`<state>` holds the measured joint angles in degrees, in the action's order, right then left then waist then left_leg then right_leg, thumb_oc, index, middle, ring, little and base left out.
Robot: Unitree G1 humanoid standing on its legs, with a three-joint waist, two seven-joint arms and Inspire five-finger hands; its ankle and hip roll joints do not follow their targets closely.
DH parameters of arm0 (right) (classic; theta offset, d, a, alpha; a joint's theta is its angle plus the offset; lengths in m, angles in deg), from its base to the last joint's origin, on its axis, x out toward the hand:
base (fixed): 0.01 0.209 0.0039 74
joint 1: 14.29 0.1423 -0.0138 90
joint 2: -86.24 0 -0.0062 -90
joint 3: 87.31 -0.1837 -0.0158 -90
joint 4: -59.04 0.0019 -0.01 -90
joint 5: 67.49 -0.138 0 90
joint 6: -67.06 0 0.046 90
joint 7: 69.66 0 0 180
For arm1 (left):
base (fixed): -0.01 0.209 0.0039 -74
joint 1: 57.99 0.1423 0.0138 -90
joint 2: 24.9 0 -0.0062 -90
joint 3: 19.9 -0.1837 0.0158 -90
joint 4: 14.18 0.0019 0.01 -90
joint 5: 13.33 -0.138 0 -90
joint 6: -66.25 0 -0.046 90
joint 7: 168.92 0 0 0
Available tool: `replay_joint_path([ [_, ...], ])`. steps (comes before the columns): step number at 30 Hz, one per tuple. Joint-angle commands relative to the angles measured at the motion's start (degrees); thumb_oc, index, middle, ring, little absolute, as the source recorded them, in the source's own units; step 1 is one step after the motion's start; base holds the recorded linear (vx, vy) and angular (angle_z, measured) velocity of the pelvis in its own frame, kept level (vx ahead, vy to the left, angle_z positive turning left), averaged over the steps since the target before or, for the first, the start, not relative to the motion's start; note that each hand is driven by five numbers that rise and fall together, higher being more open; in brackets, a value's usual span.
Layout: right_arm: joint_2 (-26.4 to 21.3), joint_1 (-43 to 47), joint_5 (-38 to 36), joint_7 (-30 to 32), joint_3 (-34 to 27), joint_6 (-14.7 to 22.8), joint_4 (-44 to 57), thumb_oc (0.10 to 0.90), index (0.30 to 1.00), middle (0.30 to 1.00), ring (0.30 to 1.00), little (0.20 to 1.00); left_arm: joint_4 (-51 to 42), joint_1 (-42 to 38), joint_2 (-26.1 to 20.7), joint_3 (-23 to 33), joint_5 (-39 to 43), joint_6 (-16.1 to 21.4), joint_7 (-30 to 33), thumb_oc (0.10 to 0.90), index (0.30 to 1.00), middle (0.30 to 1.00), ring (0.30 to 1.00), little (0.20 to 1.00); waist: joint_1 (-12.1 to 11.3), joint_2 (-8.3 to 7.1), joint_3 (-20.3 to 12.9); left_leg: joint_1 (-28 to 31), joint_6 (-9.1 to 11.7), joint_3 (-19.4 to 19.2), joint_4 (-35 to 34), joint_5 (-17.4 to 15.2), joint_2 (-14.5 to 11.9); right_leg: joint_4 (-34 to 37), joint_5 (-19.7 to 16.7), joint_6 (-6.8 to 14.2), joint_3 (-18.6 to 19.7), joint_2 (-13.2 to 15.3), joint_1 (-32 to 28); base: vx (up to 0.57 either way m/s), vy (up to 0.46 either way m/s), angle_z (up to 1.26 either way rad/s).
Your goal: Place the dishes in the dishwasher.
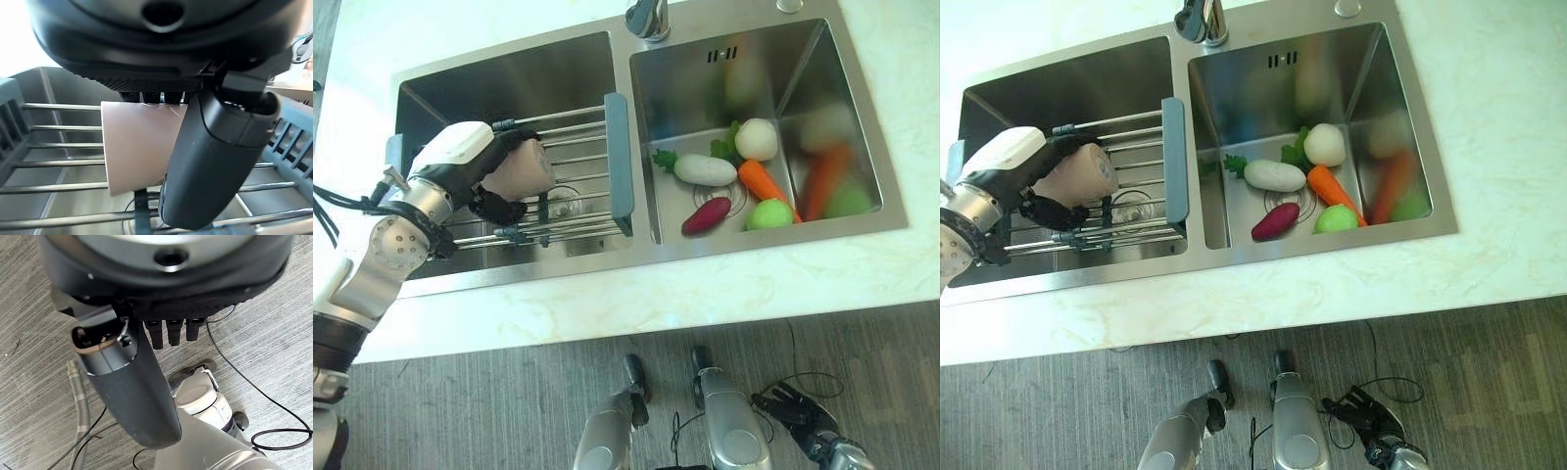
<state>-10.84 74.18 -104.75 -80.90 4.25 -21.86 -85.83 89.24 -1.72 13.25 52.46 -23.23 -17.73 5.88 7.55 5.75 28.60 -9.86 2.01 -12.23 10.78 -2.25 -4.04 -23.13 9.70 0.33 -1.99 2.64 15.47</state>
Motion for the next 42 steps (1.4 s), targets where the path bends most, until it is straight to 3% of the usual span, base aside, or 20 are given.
replay_joint_path([
  [1, -1.65, -3.46, -1.89, -0.05, 0.88, 0.41, -0.56, 0.800, 0.900, 0.900, 0.900, 0.900, 1.25, -0.71, -4.33, 3.82, -2.78, -1.28, 1.78, 0.800, 0.900, 0.900, 0.900, 0.900, 0.06, -0.58, -3.83, -3.11, -1.31, 4.63, 6.41, -8.13, 1.25, 5.94, -1.38, 6.09, -3.94, 4.22, -2.04, 0.00, 0.000, 0.00],
  [10, -1.90, -3.20, -1.96, 0.18, 0.94, -0.62, 0.68, 0.800, 0.900, 0.900, 0.900, 0.900, 4.61, 3.10, -5.25, 6.15, -4.49, -10.63, -3.11, 0.800, 0.900, 0.900, 0.900, 0.900, -0.59, 0.13, -3.77, -2.99, -1.19, 4.96, 6.41, -7.82, 1.57, 5.94, -1.33, 6.19, -4.74, 4.58, -2.68, 0.00, 0.000, 0.00],
  [20, -2.44, -2.66, -2.81, 1.01, 1.63, -2.12, 2.39, 0.800, 0.900, 0.900, 0.900, 0.900, 13.50, 4.45, -5.70, 5.87, -11.77, -18.12, -8.05, 0.800, 0.900, 0.900, 0.900, 0.900, -0.70, 0.55, -3.52, -3.21, -0.99, 4.93, 6.41, -7.42, 1.48, 5.94, -1.30, 6.16, -5.43, 4.74, -2.90, 0.00, 0.000, 0.00],
  [27, -2.94, -1.74, -3.20, 0.93, 2.20, -2.02, 2.54, 0.800, 0.900, 0.900, 0.900, 0.900, 20.11, 2.06, -4.85, 2.92, -16.46, -20.72, -13.19, 0.800, 0.900, 0.900, 0.900, 0.900, -0.38, 0.57, -3.10, -3.51, -1.00, 4.94, 6.41, -7.13, 1.46, 5.94, -1.51, 6.07, -5.24, 4.53, -2.65, 0.00, 0.000, 0.00],
  [29, -3.33, -1.13, -3.40, 0.67, 2.54, -2.14, 2.31, 0.800, 0.900, 0.900, 0.900, 0.900, 21.99, 0.58, -4.54, 1.53, -16.21, -19.43, -12.20, 0.800, 0.900, 0.900, 0.900, 0.900, -0.18, 0.56, -2.78, -3.66, -1.01, 4.88, 6.41, -7.08, 1.39, 5.94, -1.57, 5.99, -5.13, 4.42, -2.49, 0.00, 0.000, 0.00],
  [32, -3.51, -0.92, -3.51, 0.34, 2.64, -2.09, 2.43, 0.800, 0.900, 0.900, 0.900, 0.900, 22.84, -1.90, -4.57, -0.83, -18.56, -20.32, -14.32, 0.800, 0.900, 0.900, 0.900, 0.900, -0.05, 0.52, -2.48, -3.76, -1.01, 4.94, 6.41, -7.05, 1.44, 5.94, -1.63, 6.00, -5.03, 4.36, -2.37, 0.00, 0.000, 0.00],
  [33, -3.39, -0.55, -3.82, 0.68, 3.00, -2.07, 2.69, 0.800, 0.900, 0.900, 0.900, 0.900, 23.20, -2.75, -4.48, -2.12, -21.89, -16.55, -13.47, 0.525, 0.488, 0.488, 0.488, 0.488, 0.01, 0.48, -2.31, -3.80, -1.05, 4.94, 6.41, -7.11, 1.42, 5.94, -1.62, 5.97, -5.01, 4.33, -2.33, 0.00, 0.000, 0.00],
  [34, -3.55, -0.29, -4.08, 0.60, 3.11, -2.09, 2.58, 0.800, 0.900, 0.900, 0.900, 0.900, 22.17, -3.84, -5.48, -3.86, -25.38, -12.47, -11.30, 0.400, 0.300, 0.300, 0.300, 0.300, 0.04, 0.47, -2.27, -3.78, -1.08, 4.97, 6.41, -7.23, 1.42, 5.94, -1.57, 5.98, -5.03, 4.30, -2.35, 0.00, 0.000, 0.00],
  [42, -3.39, -0.63, -4.24, 0.13, 2.57, -1.23, 1.68, 0.800, 0.900, 0.900, 0.900, 0.900, 14.87, -5.60, -9.84, -7.50, -23.92, -2.67, -3.48, 0.400, 0.300, 0.300, 0.300, 0.300, -0.31, 0.63, -2.58, -3.27, -1.14, 4.74, 6.41, -7.59, 1.49, 5.94, -1.44, 6.04, -5.21, 4.45, -2.75, 0.00, 0.000, 0.01],
])
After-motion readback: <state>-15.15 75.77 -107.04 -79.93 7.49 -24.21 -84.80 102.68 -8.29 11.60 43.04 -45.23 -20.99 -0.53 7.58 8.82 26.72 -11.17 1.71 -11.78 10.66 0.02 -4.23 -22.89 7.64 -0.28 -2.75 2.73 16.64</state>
